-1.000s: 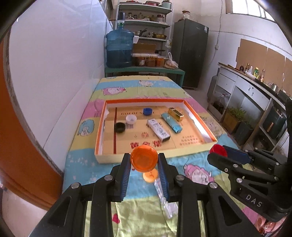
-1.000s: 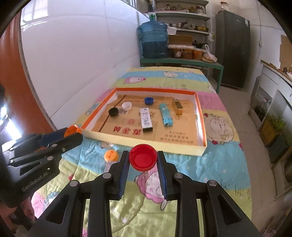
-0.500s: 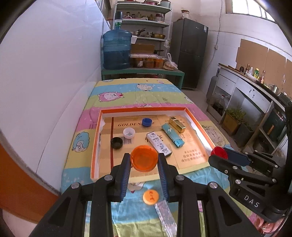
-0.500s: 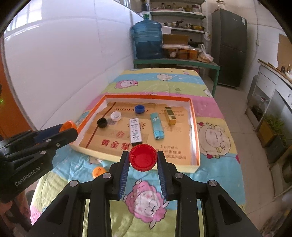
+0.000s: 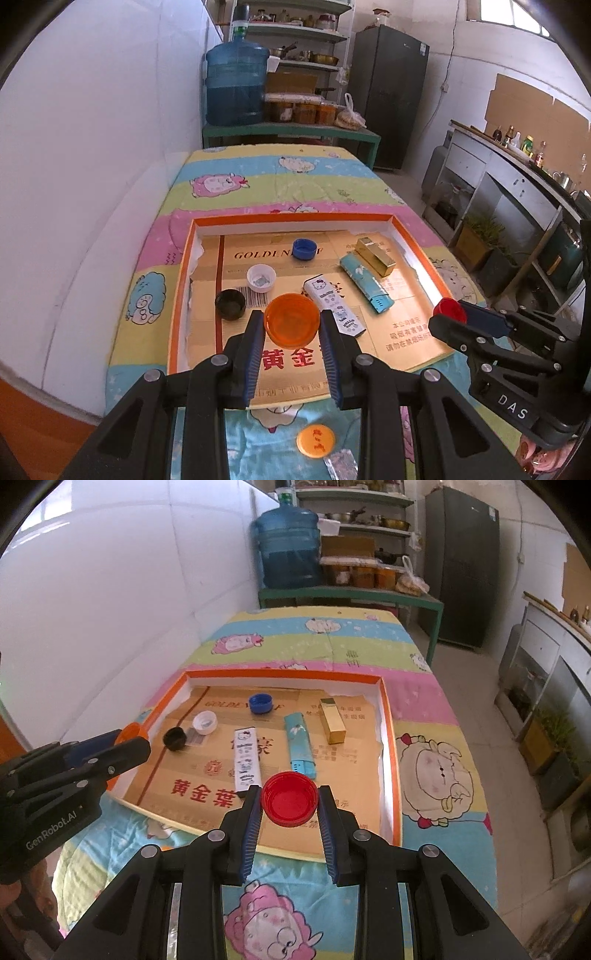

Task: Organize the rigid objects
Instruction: 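Carry the orange cap and red cap with both tools over the box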

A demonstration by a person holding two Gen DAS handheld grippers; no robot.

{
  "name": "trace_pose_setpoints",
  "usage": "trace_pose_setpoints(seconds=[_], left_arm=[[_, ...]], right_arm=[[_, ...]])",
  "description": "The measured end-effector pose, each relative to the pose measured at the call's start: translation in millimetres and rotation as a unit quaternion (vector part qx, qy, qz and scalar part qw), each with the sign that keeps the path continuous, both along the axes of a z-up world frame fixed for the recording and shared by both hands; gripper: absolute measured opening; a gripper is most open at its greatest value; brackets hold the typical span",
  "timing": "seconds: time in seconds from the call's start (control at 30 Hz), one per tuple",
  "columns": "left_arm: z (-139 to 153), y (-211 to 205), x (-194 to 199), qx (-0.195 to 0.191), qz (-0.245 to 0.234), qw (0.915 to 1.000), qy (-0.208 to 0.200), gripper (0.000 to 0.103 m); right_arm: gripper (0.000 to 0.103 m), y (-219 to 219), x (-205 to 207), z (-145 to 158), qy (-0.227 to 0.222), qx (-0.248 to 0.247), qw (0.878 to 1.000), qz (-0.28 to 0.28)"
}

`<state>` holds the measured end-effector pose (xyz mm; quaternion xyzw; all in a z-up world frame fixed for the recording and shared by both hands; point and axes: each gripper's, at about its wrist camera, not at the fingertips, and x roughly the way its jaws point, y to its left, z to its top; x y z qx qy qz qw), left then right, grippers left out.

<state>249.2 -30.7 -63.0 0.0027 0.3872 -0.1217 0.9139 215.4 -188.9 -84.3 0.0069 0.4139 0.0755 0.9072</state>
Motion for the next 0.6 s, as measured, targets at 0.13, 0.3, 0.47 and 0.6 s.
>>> trace_pose_setpoints(seconds=[0.13, 0.3, 0.47, 0.6], left_arm=[[-9, -2, 10, 0.001, 0.0, 1.0, 0.009, 0.03], [-20, -5, 20, 0.002, -0.002, 0.9998, 0.02, 0.03], [-28, -5, 27, 0.003, -0.001, 0.9996, 0.029, 0.03], [-35, -6, 32, 0.005, 0.0, 0.9993, 0.037, 0.03]], right_arm=[[0.03, -3, 9, -9, 0.01, -0.002, 1.0, -0.002], [0.03, -5, 19, -18, 0.021, -0.004, 1.0, -0.004], [0.03, -6, 26, -25, 0.028, -0.008, 1.0, -0.003], [0.03, -7, 30, -30, 0.034, -0.009, 0.999, -0.004]])
